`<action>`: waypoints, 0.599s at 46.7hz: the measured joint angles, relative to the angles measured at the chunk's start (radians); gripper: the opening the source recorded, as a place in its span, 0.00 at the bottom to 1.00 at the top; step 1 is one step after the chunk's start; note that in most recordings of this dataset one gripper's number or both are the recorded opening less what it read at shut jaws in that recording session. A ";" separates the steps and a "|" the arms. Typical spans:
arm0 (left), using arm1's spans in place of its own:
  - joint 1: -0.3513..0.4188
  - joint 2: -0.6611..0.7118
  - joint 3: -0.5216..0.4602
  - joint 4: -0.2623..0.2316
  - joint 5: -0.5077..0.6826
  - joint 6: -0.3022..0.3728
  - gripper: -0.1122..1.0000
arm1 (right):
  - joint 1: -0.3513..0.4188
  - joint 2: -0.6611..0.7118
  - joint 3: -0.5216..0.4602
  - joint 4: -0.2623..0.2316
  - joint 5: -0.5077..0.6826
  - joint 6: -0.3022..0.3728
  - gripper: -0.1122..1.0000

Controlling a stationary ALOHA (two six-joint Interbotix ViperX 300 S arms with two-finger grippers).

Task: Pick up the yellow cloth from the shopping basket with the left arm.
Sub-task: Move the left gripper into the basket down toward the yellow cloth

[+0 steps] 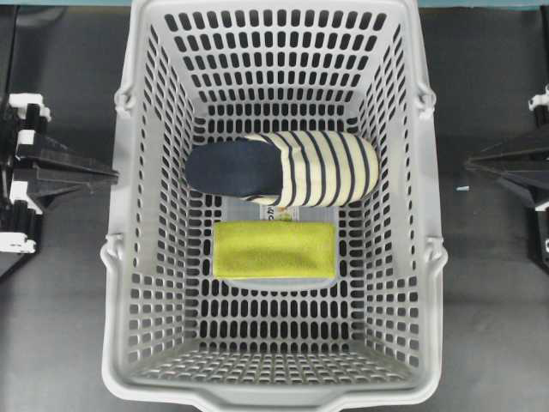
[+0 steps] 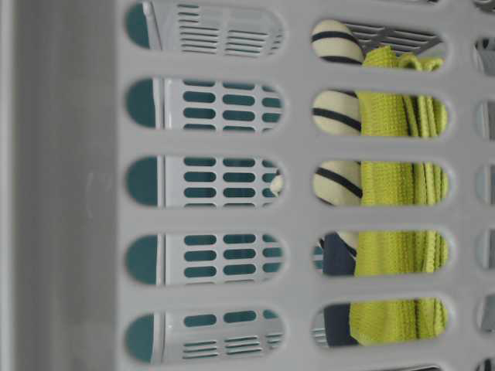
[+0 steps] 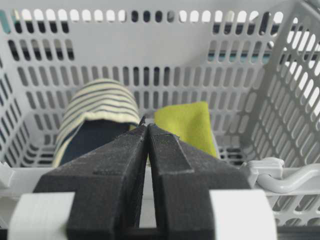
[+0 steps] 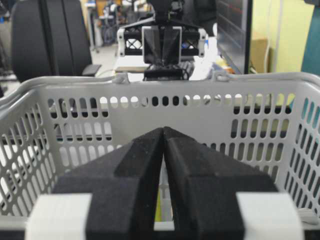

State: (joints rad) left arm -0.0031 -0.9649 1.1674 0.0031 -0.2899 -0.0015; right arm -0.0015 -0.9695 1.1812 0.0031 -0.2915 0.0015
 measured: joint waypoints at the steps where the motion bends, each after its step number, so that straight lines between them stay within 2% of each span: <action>1: 0.000 0.002 0.000 0.000 0.000 0.000 0.15 | 0.000 0.000 0.002 0.000 0.000 0.000 0.10; 4: 0.000 0.003 -0.028 0.017 0.044 -0.014 0.10 | 0.000 0.000 0.000 0.002 0.000 0.008 0.10; 10: -0.003 0.032 -0.169 0.037 0.202 -0.014 0.10 | -0.002 0.000 0.000 0.014 0.000 0.028 0.10; 20: -0.026 0.206 -0.411 0.038 0.511 -0.005 0.10 | -0.008 0.000 -0.008 0.015 0.035 0.043 0.13; 24: -0.031 0.293 -0.514 0.038 0.644 0.005 0.10 | -0.011 0.000 -0.011 0.015 0.066 0.043 0.30; 28: -0.031 0.383 -0.612 0.040 0.759 0.014 0.10 | -0.014 -0.002 -0.014 0.015 0.083 0.044 0.52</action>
State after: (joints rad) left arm -0.0337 -0.5814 0.5553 0.0430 0.4694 0.0123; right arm -0.0153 -0.9710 1.1674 0.0184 -0.2086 0.0460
